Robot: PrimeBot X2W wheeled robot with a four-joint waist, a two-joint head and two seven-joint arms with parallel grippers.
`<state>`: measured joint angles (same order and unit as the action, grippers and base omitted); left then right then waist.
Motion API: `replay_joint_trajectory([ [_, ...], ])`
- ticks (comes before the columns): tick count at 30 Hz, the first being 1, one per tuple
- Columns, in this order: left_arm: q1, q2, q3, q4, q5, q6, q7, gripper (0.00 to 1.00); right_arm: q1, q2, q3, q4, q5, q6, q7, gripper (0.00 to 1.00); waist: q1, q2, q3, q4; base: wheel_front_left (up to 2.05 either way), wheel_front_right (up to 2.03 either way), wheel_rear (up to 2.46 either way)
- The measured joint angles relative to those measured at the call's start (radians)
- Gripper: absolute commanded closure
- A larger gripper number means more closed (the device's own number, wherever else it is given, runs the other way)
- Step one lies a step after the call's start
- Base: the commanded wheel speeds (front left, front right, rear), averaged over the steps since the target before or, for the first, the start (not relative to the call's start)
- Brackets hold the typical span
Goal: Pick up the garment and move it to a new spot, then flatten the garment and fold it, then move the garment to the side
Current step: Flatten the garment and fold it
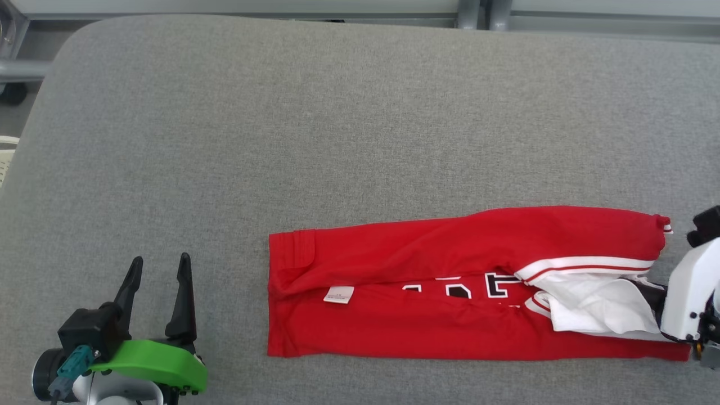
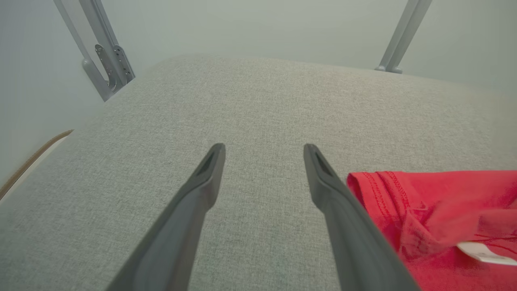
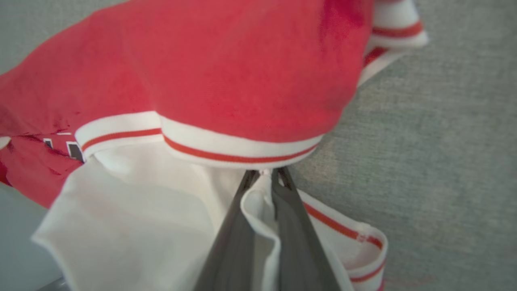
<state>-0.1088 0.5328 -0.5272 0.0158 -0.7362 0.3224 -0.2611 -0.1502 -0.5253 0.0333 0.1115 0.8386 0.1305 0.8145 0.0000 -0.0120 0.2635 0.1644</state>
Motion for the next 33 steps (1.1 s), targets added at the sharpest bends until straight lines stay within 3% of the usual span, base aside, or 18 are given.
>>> replay_joint_trajectory([
  [10,0.083,-0.111,0.162,0.105,0.126,-0.156,0.0,0.0,0.108,-0.079,-0.152,0.004,0.056,0.0,-0.024,1.0,0.0,0.0,-0.089,-0.037,0.0,0.0,0.0],
  [16,0.11,-0.167,0.218,0.147,0.194,-0.229,0.0,0.0,0.136,-0.078,-0.287,-0.006,0.083,0.0,0.005,1.0,0.0,0.0,-0.12,-0.055,0.0,0.0,0.0],
  [18,0.112,-0.182,0.221,0.158,0.219,-0.254,0.0,0.0,0.134,-0.039,-0.309,-0.044,0.13,0.0,0.044,1.0,0.0,0.0,-0.128,-0.055,0.0,0.0,0.0],
  [22,0.121,-0.208,0.253,0.171,0.251,-0.275,-0.001,0.0,0.092,0.048,-0.256,-0.178,0.166,0.0,0.141,1.0,0.0,0.0,-0.134,-0.059,0.0,0.0,0.0],
  [26,0.124,-0.225,0.276,0.186,0.282,-0.306,-0.001,0.0,0.017,0.163,-0.114,-0.281,0.138,0.0,0.205,1.0,0.0,0.0,-0.127,-0.072,0.0,0.0,0.0],
  [33,0.116,-0.264,0.299,0.206,0.32,-0.341,-0.001,0.0,-0.107,0.294,0.152,-0.235,-0.056,0.0,0.176,1.0,0.0,0.0,-0.117,-0.071,0.0,0.0,0.0],
])
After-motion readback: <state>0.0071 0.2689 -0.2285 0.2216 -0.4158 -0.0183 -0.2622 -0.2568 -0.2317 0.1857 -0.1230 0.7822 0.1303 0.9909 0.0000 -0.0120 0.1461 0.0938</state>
